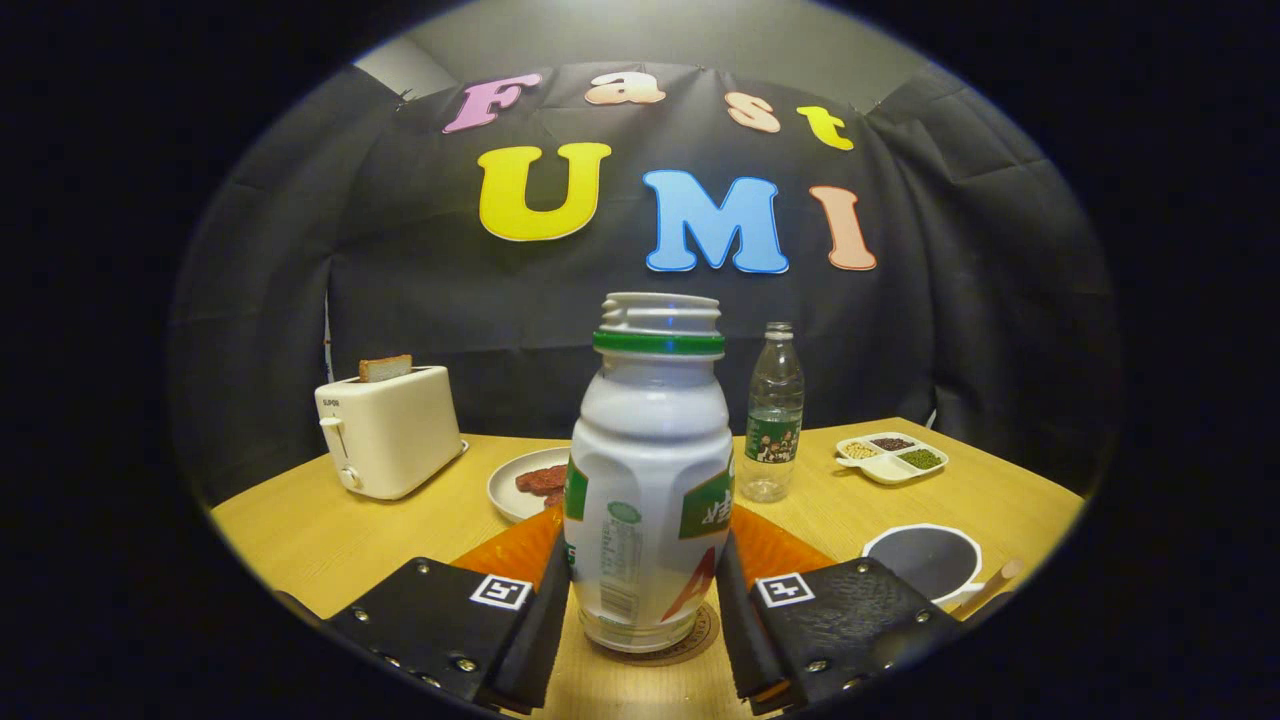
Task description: Take the bottle from table, then pour the juice into the cup, finally place the bottle on the coaster
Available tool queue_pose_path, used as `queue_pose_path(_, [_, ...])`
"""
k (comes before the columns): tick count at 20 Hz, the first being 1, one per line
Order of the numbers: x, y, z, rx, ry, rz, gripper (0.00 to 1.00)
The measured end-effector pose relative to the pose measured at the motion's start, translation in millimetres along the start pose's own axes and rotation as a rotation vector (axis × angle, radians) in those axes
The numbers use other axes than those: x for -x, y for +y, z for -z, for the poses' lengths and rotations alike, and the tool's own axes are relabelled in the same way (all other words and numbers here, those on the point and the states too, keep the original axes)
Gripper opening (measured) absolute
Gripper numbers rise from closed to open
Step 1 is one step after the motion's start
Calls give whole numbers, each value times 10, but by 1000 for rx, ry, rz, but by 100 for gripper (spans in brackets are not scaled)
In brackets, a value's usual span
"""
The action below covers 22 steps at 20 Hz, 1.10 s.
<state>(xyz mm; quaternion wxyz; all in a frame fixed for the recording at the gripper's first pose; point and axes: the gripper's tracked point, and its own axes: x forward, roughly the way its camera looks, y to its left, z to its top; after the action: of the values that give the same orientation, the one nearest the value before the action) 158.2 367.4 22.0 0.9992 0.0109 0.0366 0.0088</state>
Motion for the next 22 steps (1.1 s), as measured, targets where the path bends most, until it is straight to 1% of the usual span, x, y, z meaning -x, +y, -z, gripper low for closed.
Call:
queue_pose_path(2, [-65, -15, 72, -18, 10, -5, 67])
queue_pose_path(10, [-109, -41, 208, 13, 35, 4, 67])
queue_pose_path(11, [-97, -37, 208, 10, 31, 5, 69])
queue_pose_path(12, [-105, -40, 196, 3, 27, 8, 73])
queue_pose_path(13, [-100, -45, 189, -3, 21, 11, 73])
queue_pose_path(16, [-56, -31, 108, -11, 2, 9, 99])
queue_pose_path(20, [117, 5, -116, 22, -23, 13, 98])
queue_pose_path(22, [272, 51, -358, 34, -65, 4, 98])
